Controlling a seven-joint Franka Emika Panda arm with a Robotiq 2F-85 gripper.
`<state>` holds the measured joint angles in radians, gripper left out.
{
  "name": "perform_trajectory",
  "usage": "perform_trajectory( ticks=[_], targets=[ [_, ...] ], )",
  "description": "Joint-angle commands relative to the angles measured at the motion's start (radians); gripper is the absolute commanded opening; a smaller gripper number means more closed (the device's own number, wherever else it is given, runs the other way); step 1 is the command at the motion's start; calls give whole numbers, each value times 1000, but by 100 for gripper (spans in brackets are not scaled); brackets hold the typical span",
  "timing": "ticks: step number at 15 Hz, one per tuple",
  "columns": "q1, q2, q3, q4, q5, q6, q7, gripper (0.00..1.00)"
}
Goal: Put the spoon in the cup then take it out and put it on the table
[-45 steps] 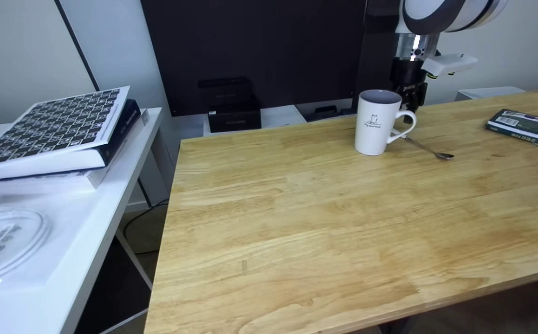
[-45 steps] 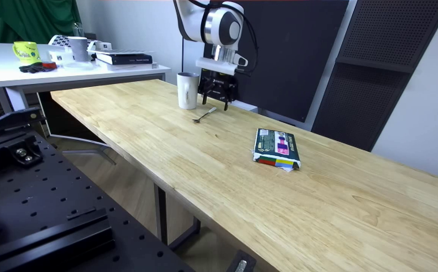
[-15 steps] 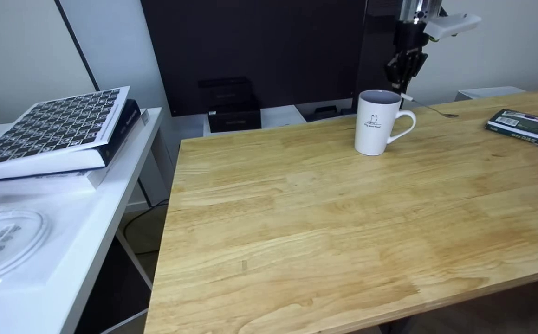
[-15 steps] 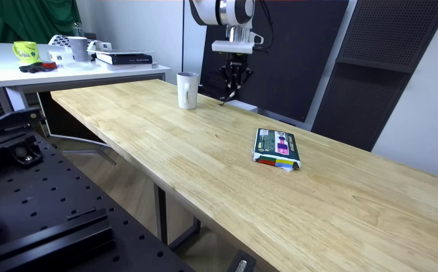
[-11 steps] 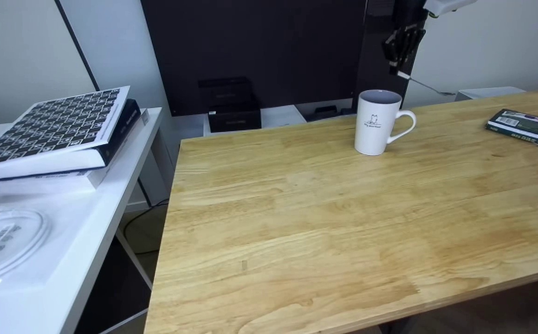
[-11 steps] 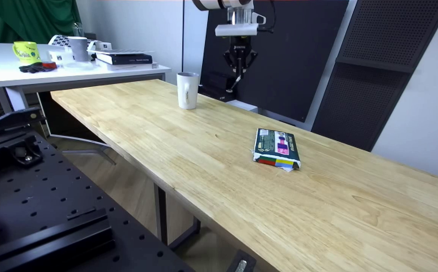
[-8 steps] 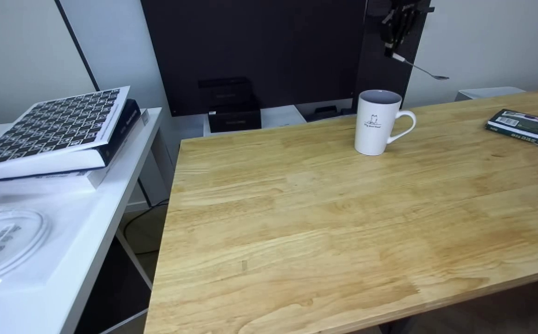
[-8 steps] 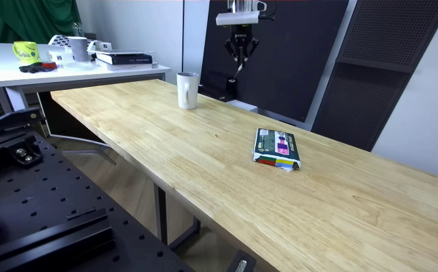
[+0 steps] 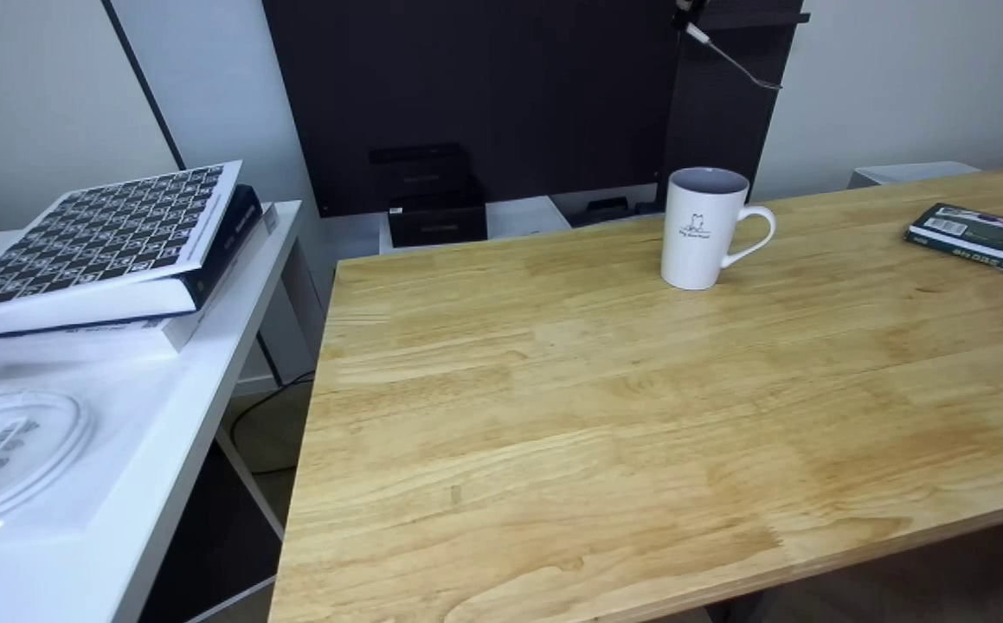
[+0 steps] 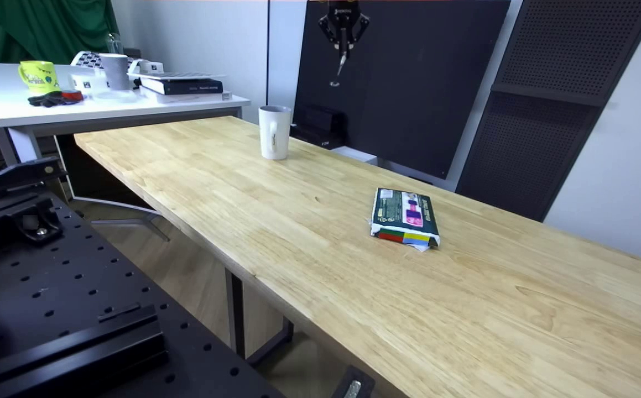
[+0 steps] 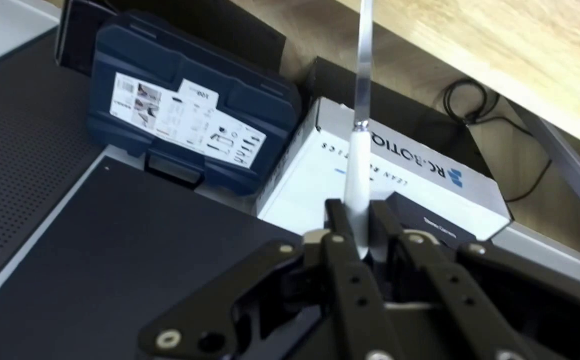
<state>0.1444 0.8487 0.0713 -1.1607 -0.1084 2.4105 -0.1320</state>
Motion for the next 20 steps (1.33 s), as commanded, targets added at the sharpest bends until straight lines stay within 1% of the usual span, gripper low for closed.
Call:
perform_trajectory(
  ticks=[1,5,7,10,12,14,17,20],
  targets=[
    [-43,-67,85,-98,76,112,-79,4],
    [-118,-87,225,-167,207,183,-232,4],
    [-163,-93,295,-201,272,189,-308,4],
    [-219,-100,369,-246,352,179,-397,4],
    [-252,-105,402,-278,395,174,-442,4],
    [-274,-106,421,-302,430,167,-476,4],
    [-299,-112,440,-351,484,192,-530,4],
    [-317,-127,458,-417,529,276,-592,4]
  ],
)
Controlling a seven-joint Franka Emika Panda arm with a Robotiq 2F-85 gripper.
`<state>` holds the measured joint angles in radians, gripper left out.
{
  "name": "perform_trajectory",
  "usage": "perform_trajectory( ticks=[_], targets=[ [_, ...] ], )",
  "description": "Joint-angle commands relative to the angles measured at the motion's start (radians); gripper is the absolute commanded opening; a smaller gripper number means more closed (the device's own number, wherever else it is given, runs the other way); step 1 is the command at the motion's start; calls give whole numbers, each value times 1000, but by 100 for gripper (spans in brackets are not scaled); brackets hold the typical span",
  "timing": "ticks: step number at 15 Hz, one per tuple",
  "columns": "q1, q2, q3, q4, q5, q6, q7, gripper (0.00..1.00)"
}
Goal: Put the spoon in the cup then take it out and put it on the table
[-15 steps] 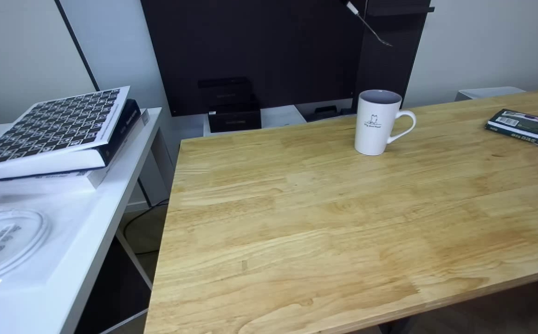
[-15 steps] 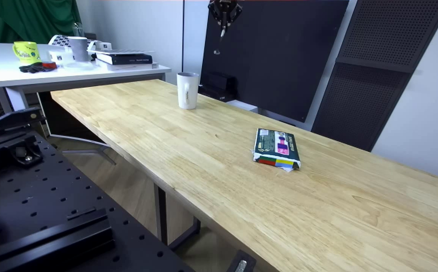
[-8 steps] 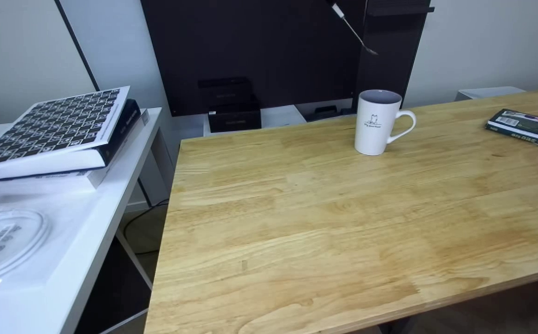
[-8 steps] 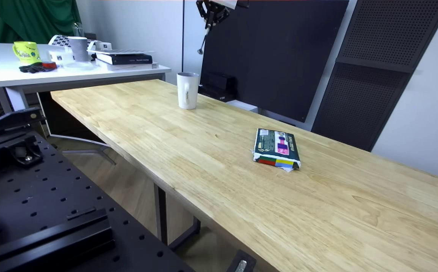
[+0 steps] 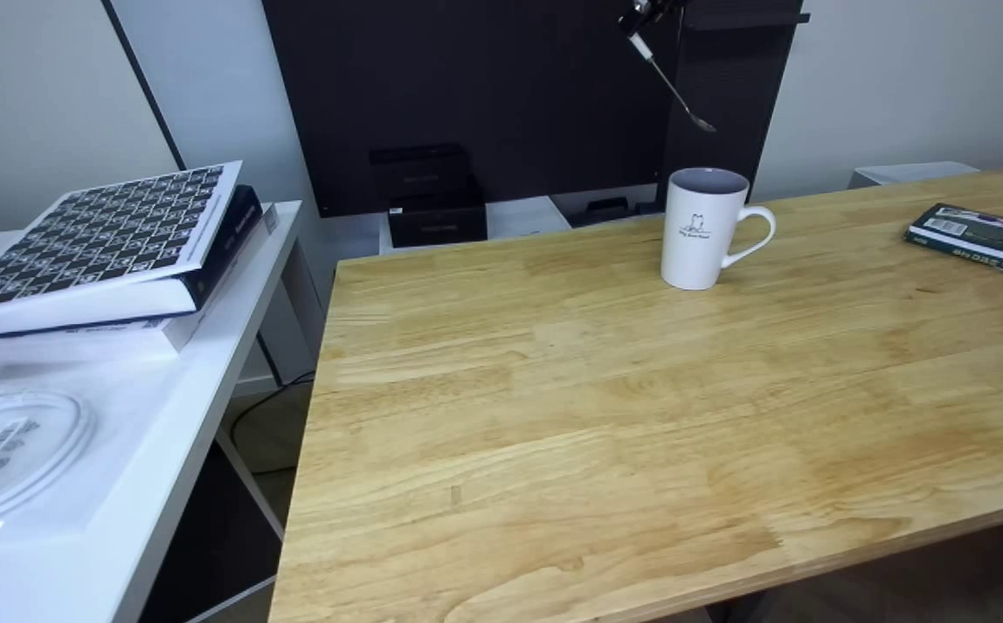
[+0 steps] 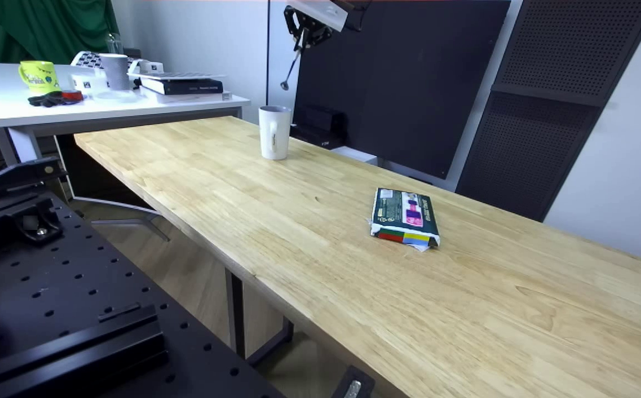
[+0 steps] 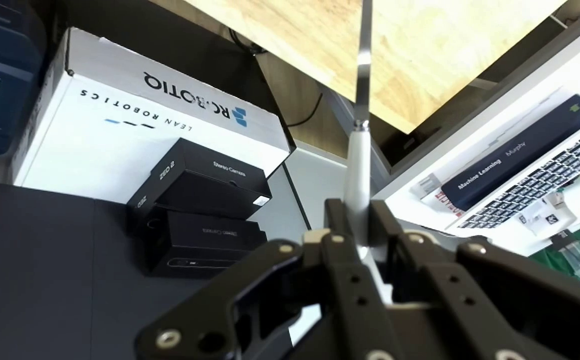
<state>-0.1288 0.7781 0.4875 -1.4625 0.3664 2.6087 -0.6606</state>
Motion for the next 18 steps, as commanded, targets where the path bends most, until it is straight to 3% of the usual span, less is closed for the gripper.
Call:
perform_trajectory(
  ticks=[1,7,18],
  targets=[
    [-50,-60,52,-140,66,121,-86,4],
    [-98,-57,131,-244,61,292,-135,4],
    [-188,-43,217,-369,-9,391,-100,4]
  ],
)
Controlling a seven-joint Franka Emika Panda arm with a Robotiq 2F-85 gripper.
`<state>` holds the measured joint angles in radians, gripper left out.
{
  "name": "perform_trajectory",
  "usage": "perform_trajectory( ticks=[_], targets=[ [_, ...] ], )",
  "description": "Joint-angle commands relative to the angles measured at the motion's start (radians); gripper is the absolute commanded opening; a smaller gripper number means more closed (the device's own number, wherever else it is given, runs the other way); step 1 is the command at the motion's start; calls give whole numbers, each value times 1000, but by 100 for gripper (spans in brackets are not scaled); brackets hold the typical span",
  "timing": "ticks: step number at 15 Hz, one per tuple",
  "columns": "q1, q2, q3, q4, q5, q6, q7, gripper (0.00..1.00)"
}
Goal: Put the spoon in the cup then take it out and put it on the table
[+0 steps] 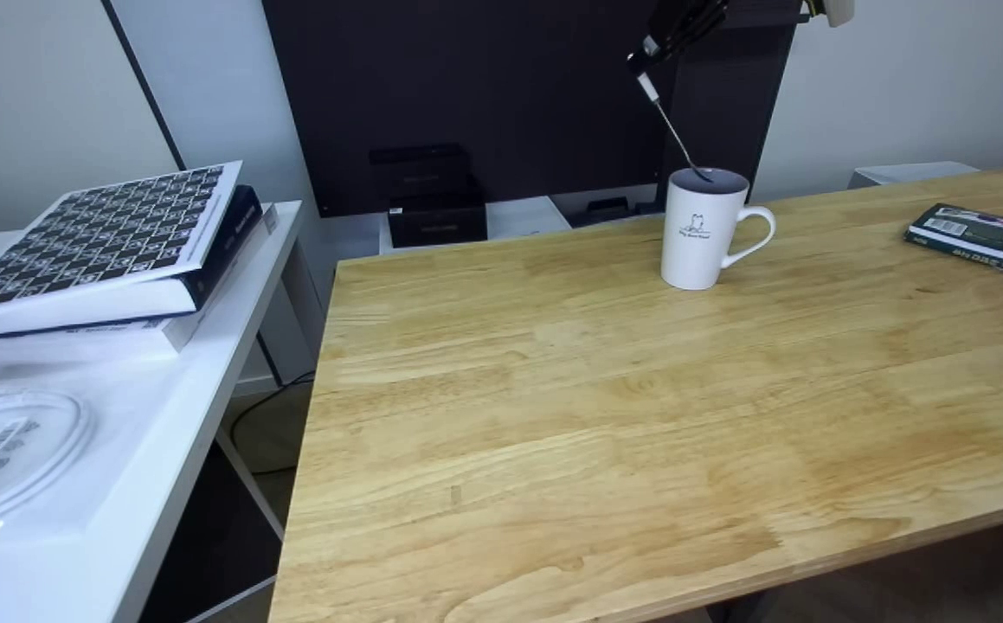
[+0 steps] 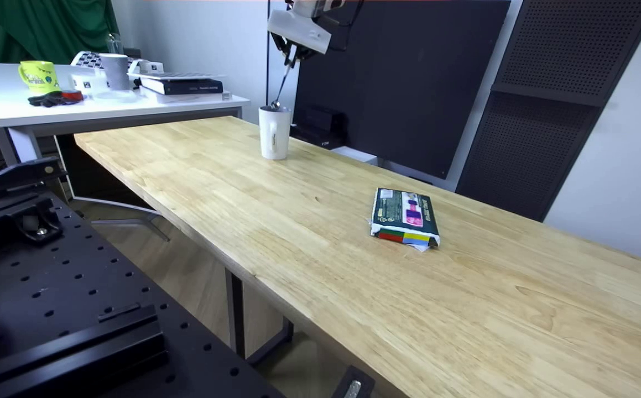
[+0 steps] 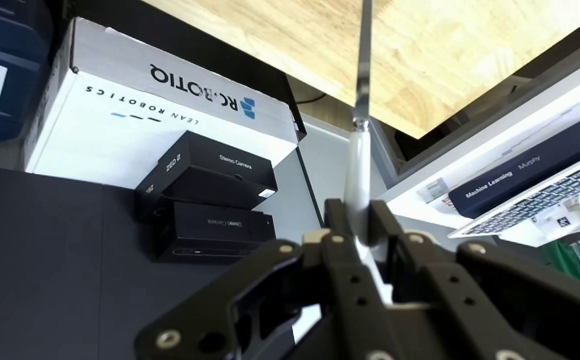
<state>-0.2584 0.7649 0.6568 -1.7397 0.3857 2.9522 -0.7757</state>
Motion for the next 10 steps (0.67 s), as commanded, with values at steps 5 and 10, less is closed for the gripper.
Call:
perform_trajectory(
  ticks=[5,10],
  targets=[
    [-72,-24,43,-125,-78,61,39,4],
    [-77,-16,36,-147,-109,60,60,4]
  ],
)
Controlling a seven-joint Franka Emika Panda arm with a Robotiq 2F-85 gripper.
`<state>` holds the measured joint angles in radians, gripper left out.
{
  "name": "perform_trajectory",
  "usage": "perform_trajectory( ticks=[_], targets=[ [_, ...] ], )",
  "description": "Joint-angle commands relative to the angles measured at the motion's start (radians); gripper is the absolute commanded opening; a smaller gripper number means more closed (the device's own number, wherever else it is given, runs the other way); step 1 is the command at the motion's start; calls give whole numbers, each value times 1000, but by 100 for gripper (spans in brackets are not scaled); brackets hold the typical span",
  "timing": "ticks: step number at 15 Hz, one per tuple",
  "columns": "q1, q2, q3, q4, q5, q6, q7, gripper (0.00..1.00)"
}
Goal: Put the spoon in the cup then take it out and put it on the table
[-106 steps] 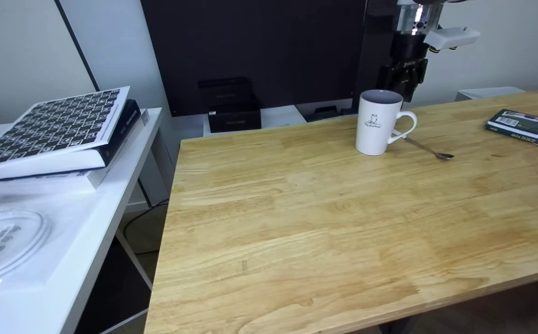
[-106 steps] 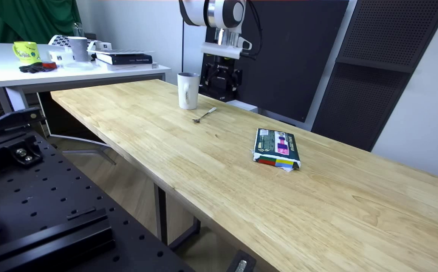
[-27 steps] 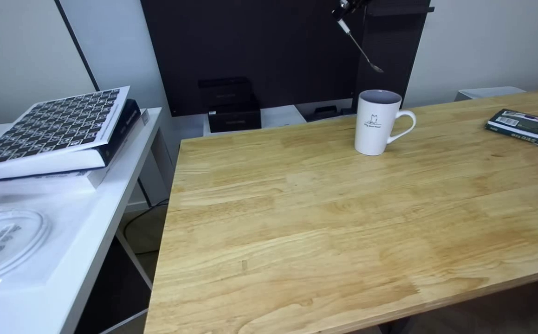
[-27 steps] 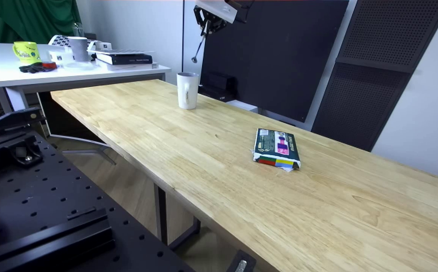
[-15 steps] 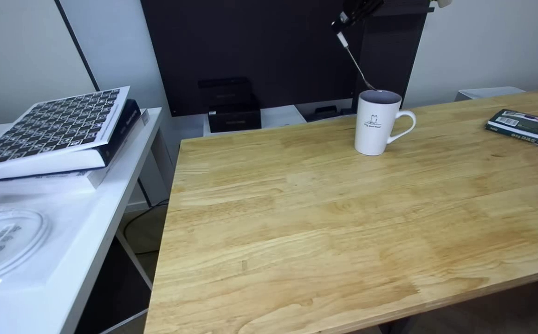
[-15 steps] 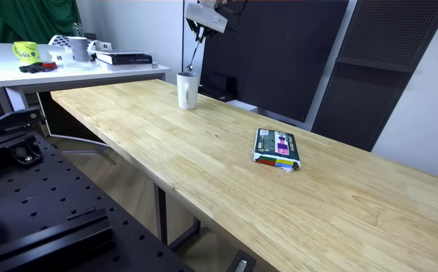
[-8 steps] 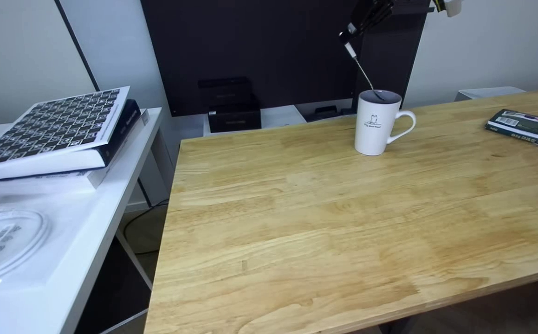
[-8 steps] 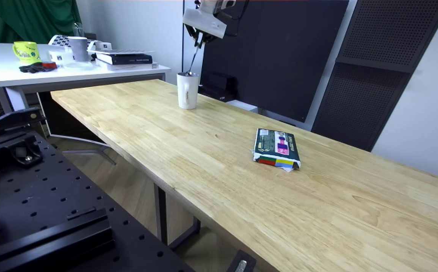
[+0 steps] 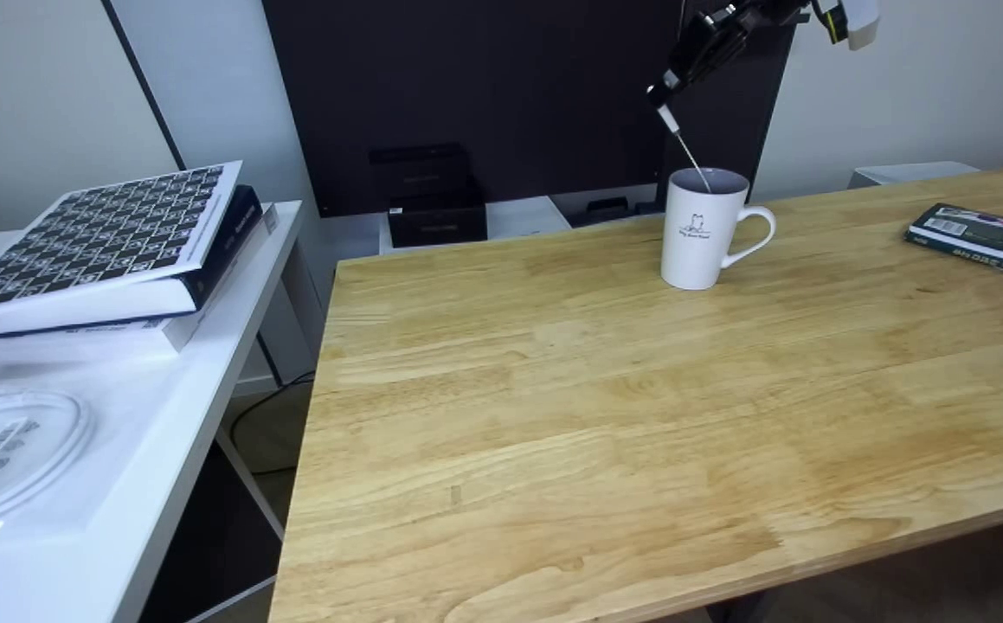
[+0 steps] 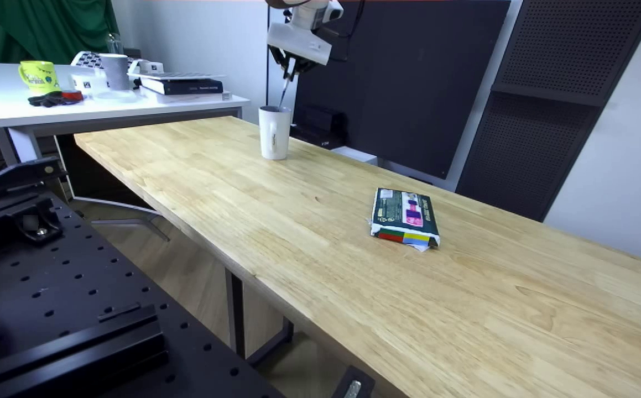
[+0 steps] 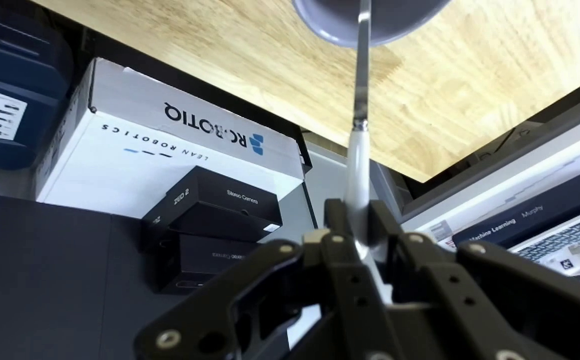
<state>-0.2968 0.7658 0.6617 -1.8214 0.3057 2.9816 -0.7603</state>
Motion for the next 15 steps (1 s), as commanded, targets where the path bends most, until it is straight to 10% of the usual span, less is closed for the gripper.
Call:
perform_trajectory(
  ticks=[1,3,4,15],
  targets=[
    [-37,-16,27,-68,-36,29,52,4],
    [-25,-20,8,-72,-53,18,73,6],
    [-23,-21,5,-72,-62,11,77,41],
    [85,-105,-152,-53,-165,-142,173,100]
  ],
)
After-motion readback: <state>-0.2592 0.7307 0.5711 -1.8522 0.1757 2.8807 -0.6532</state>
